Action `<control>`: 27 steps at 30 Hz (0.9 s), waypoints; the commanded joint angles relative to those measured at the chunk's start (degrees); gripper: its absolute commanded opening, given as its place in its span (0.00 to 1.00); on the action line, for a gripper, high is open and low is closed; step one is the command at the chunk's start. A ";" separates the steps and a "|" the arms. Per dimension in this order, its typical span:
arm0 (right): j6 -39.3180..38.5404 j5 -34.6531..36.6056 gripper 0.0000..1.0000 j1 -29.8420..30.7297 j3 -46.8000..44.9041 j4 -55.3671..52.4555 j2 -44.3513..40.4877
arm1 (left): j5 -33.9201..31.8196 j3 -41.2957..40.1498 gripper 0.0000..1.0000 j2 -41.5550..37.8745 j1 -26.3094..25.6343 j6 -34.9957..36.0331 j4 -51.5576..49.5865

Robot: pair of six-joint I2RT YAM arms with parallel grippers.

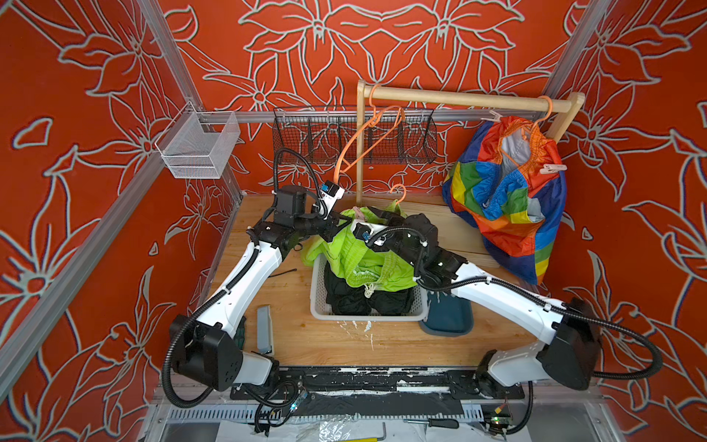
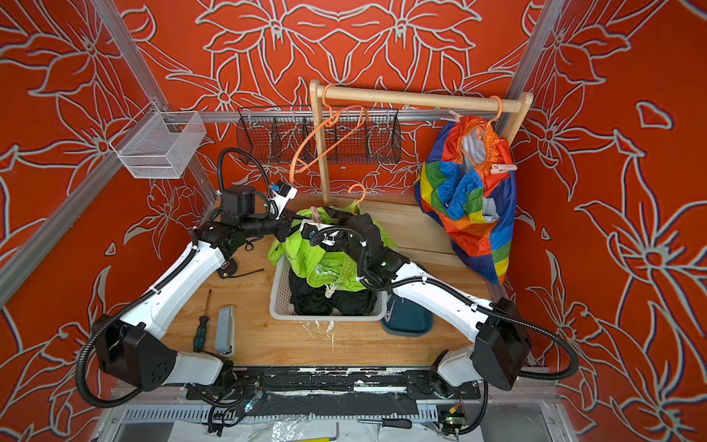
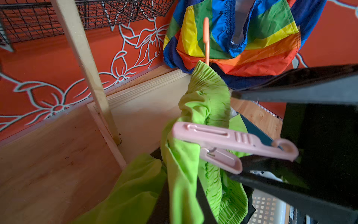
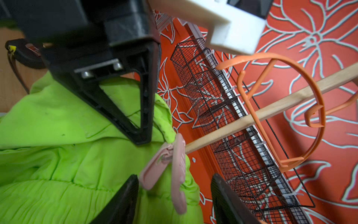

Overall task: Remove the clothespins securing shorts to the hanger
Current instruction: Remove the clothespin from the hanger.

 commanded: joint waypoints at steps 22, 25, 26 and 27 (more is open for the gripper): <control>1.02 -1.72 0.24 0.44 4.32 -1.94 2.25 | 1.54 2.00 0.00 -0.17 0.24 0.04 1.82; 1.12 -1.61 0.21 0.52 4.32 -2.02 2.27 | 1.54 2.00 0.00 -0.14 0.22 0.04 1.78; 1.13 -1.54 0.20 0.48 4.32 -2.00 2.27 | 1.50 2.04 0.00 -0.16 0.24 0.04 1.81; 1.12 -1.45 0.19 0.47 4.31 -2.13 2.27 | 1.46 2.00 0.00 -0.17 0.24 0.04 1.82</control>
